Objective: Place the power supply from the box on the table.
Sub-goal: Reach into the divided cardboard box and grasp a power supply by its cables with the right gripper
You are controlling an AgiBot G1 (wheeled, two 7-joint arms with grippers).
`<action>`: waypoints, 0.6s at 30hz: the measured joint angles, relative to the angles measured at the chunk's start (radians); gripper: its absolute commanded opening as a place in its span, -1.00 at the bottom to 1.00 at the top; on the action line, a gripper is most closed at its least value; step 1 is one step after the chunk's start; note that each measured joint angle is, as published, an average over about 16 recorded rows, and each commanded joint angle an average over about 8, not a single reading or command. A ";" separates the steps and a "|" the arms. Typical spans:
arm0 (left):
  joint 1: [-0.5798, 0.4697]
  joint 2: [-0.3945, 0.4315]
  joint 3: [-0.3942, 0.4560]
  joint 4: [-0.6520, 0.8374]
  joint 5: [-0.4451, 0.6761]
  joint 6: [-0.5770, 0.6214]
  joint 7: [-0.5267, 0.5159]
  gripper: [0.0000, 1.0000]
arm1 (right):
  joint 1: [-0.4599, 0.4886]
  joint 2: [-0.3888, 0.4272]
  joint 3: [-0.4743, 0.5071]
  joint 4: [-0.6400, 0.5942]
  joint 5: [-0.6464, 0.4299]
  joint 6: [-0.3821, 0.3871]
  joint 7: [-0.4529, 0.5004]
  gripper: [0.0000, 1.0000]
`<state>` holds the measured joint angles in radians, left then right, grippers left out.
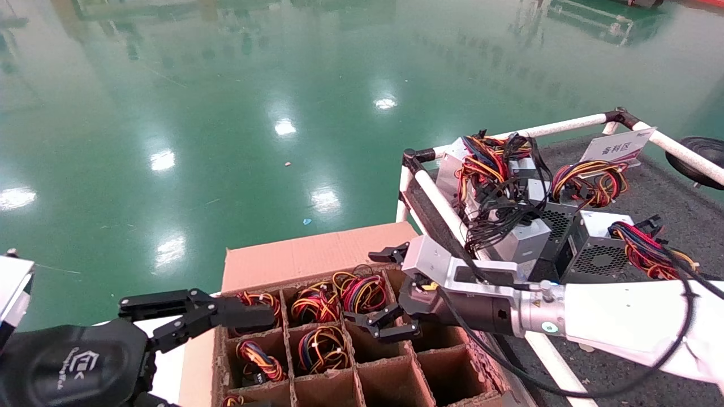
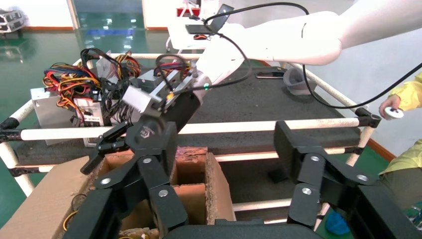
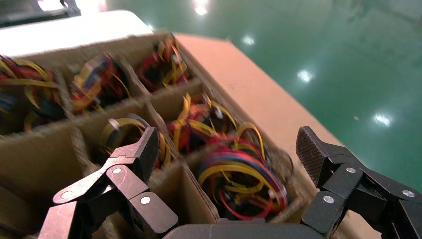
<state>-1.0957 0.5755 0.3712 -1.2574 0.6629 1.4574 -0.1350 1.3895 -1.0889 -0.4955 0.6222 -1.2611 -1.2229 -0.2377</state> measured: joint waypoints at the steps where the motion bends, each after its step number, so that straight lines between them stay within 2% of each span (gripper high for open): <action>1: 0.000 0.000 0.000 0.000 0.000 0.000 0.000 1.00 | 0.010 -0.009 -0.002 -0.027 -0.005 0.001 -0.015 0.95; 3: 0.000 0.000 0.000 0.000 0.000 0.000 0.000 1.00 | 0.027 -0.026 -0.006 -0.078 -0.013 0.002 -0.045 0.63; 8: 0.000 0.000 0.000 0.000 0.000 0.000 0.000 1.00 | 0.060 -0.058 -0.012 -0.181 -0.026 0.004 -0.110 -0.60; 9: 0.000 0.000 0.000 0.000 0.000 0.000 0.000 1.00 | 0.065 -0.063 -0.013 -0.199 -0.028 0.005 -0.121 -0.80; 10: 0.000 0.000 0.000 0.000 0.000 0.000 0.000 1.00 | 0.070 -0.069 -0.014 -0.215 -0.030 0.005 -0.132 -0.91; 12: 0.000 0.000 0.000 0.000 0.000 0.000 0.000 1.00 | 0.080 -0.080 -0.015 -0.246 -0.032 0.008 -0.152 -1.00; 18: 0.000 0.000 0.000 0.000 0.000 0.000 0.000 1.00 | 0.108 -0.113 -0.016 -0.328 -0.037 0.022 -0.200 -1.00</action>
<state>-1.0957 0.5754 0.3713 -1.2574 0.6629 1.4574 -0.1349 1.4974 -1.2017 -0.5116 0.2944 -1.2982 -1.2012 -0.4381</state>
